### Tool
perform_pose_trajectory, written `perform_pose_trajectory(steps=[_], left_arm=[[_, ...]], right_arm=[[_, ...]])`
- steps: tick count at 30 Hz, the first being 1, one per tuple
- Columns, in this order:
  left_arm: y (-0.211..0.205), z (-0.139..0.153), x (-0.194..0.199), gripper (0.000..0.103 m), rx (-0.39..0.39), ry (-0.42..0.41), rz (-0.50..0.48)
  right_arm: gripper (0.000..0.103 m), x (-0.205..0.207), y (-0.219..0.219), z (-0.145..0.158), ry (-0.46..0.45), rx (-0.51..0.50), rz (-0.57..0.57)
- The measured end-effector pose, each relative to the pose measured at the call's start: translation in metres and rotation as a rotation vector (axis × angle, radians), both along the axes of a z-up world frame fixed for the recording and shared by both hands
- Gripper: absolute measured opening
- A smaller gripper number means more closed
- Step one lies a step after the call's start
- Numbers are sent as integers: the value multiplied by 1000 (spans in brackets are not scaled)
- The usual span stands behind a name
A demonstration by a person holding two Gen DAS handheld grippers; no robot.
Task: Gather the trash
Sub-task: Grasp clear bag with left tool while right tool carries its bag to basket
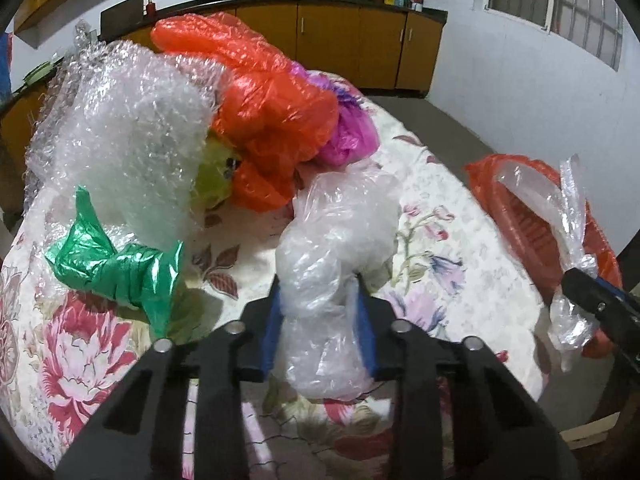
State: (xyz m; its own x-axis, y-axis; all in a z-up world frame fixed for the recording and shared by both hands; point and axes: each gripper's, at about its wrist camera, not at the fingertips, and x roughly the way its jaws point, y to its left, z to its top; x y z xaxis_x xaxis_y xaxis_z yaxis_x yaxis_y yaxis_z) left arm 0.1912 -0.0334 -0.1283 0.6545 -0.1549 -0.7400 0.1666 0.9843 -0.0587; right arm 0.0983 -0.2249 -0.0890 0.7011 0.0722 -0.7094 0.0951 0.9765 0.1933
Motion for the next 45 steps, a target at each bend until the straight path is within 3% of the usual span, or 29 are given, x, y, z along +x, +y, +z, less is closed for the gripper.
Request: perform_pose_trajectory(steps=[13,21,45], left_arm=[[-13,42,-26,28,-61,-90,-65],[-45,62,-28,28,-101,-118,-138],[-140,59,-18,28,-147,-75,-325]], right_arm=[[19,-15,-28,20,-51,-43,-60],[19,-22,-57,26,-64,-52,-130],[19,-25,-128,40,-113,-27,-268]])
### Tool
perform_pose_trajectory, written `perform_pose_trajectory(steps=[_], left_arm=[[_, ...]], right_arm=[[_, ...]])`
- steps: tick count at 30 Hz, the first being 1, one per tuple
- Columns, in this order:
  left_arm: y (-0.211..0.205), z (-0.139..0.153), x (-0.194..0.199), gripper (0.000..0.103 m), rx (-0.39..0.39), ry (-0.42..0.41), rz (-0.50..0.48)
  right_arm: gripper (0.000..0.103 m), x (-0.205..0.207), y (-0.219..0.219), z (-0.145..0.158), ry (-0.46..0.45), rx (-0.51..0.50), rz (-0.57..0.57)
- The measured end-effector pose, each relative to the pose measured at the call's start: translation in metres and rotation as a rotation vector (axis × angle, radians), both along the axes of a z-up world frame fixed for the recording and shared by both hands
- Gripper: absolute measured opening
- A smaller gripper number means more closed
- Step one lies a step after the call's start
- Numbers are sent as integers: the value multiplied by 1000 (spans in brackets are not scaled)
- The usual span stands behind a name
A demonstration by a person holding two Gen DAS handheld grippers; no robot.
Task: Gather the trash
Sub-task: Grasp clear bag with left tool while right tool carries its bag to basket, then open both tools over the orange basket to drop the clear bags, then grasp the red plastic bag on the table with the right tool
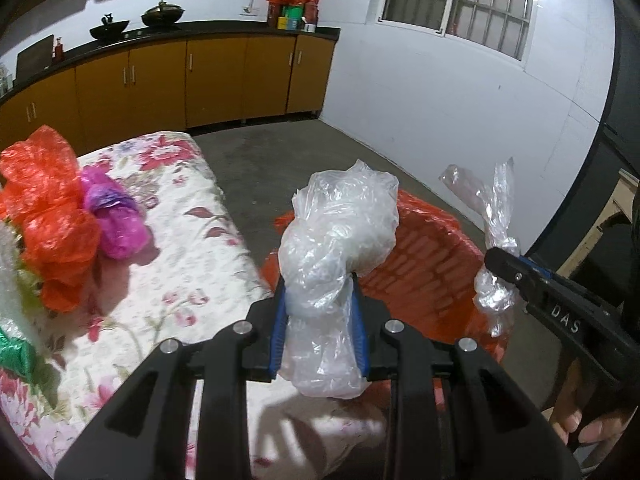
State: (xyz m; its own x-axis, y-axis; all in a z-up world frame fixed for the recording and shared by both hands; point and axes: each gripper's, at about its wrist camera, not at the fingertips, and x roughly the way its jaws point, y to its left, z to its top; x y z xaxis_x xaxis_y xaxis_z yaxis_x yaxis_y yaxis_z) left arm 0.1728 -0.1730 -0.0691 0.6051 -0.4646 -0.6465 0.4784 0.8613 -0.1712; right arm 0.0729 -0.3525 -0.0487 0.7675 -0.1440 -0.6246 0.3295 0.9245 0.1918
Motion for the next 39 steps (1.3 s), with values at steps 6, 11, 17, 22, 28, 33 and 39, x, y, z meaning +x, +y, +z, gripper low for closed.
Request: perform_pose_trajectory(steps=[6,11,17,22,28,33,39], left_arm=[[-16,-2,4,28,-1,12,-26],[-25,-6,8,29,-6,26,-36],[-29,-13,14,42,-14,56,-39],[-25,-20,15,51,-14,74,-34],[-3,-21,8,58,3,56,26],[34,-15,-4,67,49,-6,143],[93,-11,-18,69,99,-58,279]], right_arm=[[19,4,-10,0,-1,8,-12],[19,7,-12,-1,-5,6,-9],[33,12,-15,1,-12,1,0],[42,10,-15,-2,-3,-2,-6],[42,6,-7,-2,6,-42,3],[42,10,17,3,-8,-89,69],[42,23,63,9,-29,-101,203]])
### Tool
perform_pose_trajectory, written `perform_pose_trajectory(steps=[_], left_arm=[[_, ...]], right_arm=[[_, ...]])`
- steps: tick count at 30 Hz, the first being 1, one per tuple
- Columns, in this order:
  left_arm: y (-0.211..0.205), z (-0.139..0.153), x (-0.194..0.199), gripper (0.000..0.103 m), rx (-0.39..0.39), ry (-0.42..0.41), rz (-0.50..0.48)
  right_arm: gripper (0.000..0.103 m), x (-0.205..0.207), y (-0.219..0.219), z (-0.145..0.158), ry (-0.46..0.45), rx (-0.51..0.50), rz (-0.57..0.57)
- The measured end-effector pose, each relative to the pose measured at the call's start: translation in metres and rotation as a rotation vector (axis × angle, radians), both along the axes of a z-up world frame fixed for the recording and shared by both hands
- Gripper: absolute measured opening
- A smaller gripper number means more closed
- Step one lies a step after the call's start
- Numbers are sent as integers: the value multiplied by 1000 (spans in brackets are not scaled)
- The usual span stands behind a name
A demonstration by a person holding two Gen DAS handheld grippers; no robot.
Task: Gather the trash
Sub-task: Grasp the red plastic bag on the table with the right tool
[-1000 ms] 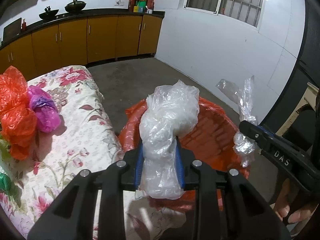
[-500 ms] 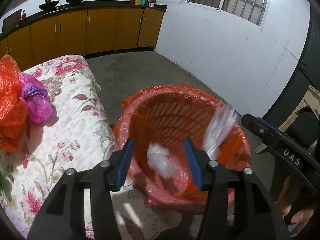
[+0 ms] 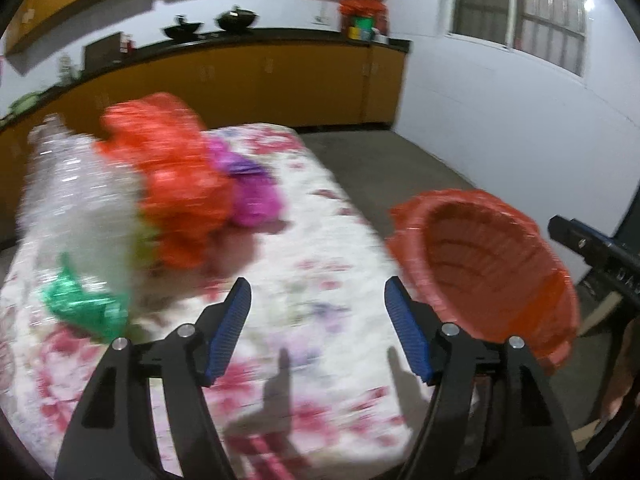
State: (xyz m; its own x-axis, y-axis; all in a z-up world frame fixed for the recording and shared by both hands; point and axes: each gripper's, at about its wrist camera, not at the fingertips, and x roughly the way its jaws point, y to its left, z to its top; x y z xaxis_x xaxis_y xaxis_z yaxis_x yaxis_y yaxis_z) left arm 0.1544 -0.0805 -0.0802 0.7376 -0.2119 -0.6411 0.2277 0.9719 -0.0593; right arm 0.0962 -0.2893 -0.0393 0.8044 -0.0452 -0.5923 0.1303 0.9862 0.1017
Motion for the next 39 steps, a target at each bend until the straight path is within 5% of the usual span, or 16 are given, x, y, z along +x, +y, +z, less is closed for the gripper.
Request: perform_pose_trajectory(steps=[17,30,31,32,34,39], left_arm=[[169,25,-33,70,20,-114,377],[229,14,-45,70,-22,-79,490],[231,12,-45,70,-26,-75,493],[231,11,-44,70,-28,-73,495],[233,10,-44,70,-32,-70,497],[233,10,-43,70,-48,-68,495]], right_arm=[[42,75,163,19,-27,60,372],[51,156,234,-28,158,-22,409],[49,157,233,-33,177,-17,408],[33,157,232,-37,190,-10,407],[19,155,228,-42,205,3,408],[15,137,218,-25,142,33,439]])
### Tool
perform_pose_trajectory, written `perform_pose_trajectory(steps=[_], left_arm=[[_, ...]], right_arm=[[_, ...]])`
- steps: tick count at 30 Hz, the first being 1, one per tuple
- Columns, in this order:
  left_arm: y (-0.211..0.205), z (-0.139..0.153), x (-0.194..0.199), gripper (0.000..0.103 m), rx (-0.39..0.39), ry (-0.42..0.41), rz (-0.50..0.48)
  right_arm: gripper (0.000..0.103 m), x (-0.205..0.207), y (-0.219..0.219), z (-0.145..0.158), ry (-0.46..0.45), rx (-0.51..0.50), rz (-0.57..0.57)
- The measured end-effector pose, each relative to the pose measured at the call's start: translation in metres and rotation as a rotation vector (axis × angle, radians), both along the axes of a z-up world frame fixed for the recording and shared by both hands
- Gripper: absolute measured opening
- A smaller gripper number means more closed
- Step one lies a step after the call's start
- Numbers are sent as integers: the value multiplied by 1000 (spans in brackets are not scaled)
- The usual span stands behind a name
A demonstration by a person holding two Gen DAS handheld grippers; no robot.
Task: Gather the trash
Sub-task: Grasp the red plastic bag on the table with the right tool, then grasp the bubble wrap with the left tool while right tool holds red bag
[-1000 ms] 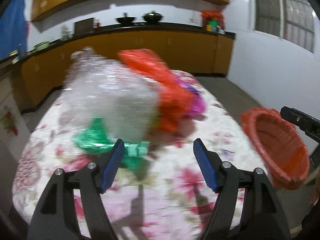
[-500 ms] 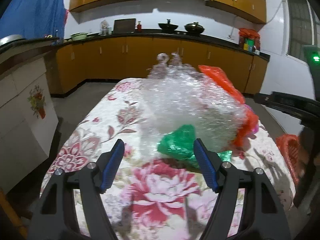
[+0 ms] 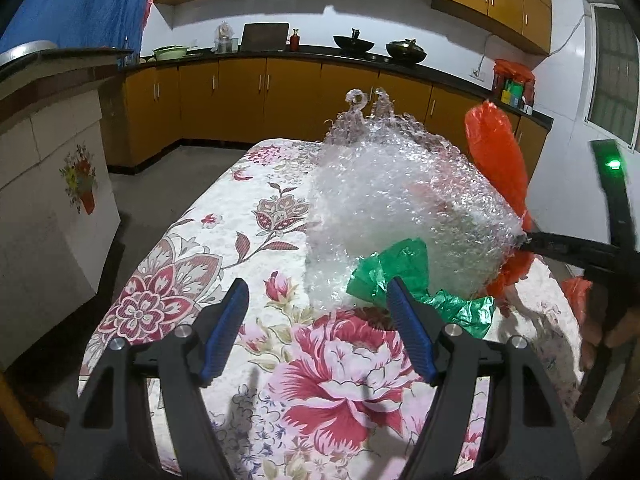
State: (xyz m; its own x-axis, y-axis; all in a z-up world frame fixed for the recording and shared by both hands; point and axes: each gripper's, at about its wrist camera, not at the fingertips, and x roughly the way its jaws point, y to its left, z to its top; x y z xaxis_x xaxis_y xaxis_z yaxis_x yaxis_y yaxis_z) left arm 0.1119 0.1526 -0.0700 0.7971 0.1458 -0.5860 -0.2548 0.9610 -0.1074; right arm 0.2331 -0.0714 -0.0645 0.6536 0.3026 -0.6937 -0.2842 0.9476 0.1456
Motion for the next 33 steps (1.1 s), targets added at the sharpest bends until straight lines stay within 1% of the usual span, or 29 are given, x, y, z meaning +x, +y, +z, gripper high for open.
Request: perform_pose_trajectory(steps=[4,9,12,16,18,20,21,23,27,29,31,32,33], left_arm=[[-4,4,4,70,-17,-9,-12],[-17,11,12,70,-31,-18,-51],[-27,16,23,70,-59,-22,-83],[-46,31,49,70,-119,-33,-145],[-55,38,62,70,-129,-33,-165],[-69,45,78,70,-115,-28,-179],[-73,46,84,70,-106,-21,-182],[-83,44,102,74,-80,16,-177],[-96,25,132,75,-59,129,-160],[-100,17,137,74,-51,158,-156],[-100,10,138,57,-50,167,-154],[-100,8,139,38,-62,172,-162],[-99,5,138,25,-85,176,-174]], right_arm=[[15,-18,-14,23,-49,66,5],[15,-35,-36,39,-81,108,-25],[15,-42,-48,44,-100,106,-46],[15,-49,-62,44,-109,83,-74],[15,-51,-68,43,-108,75,-89],[15,-51,-74,41,-102,77,-100],[15,-51,-77,39,-97,79,-106],[15,-52,-81,36,-90,80,-112],[15,-55,-85,29,-75,75,-118],[15,-56,-87,27,-67,74,-121],[15,-58,-90,24,-60,75,-125],[15,-60,-91,23,-59,74,-127],[15,-61,-92,23,-59,74,-130]])
